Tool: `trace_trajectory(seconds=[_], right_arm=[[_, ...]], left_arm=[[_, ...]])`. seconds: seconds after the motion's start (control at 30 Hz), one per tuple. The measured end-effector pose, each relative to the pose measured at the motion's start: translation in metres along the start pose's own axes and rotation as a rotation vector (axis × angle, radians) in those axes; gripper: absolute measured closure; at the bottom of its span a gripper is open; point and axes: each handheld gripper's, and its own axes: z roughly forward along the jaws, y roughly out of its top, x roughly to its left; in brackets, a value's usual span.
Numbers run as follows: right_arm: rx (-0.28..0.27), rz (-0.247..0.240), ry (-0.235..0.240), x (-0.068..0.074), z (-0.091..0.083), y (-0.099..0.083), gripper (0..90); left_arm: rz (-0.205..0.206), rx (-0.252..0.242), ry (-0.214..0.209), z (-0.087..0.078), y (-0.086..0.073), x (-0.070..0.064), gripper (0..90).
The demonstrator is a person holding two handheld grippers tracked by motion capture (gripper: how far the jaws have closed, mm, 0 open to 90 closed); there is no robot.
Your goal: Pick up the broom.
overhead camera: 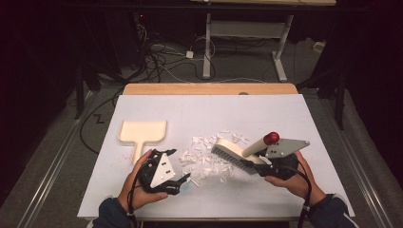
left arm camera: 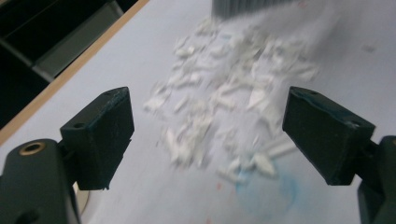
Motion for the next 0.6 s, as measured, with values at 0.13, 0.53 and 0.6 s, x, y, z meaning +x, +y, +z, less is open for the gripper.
trace_trajectory(seconds=[0.13,0.53,0.6], right_arm=[[0.014,0.064,-0.052,-0.009,-0.005,-0.002,68.1],[0.05,0.155,-0.205,-0.036,-0.021,-0.009,68.0],[0.058,0.158,-0.231,-0.038,-0.021,-0.009,68.0]], left_arm=[[-0.075,0.013,0.041,-0.013,-0.026,0.007,15.9],[-0.181,0.087,0.089,-0.025,-0.065,0.012,15.9],[-0.181,0.091,0.092,-0.025,-0.065,0.013,15.9]])
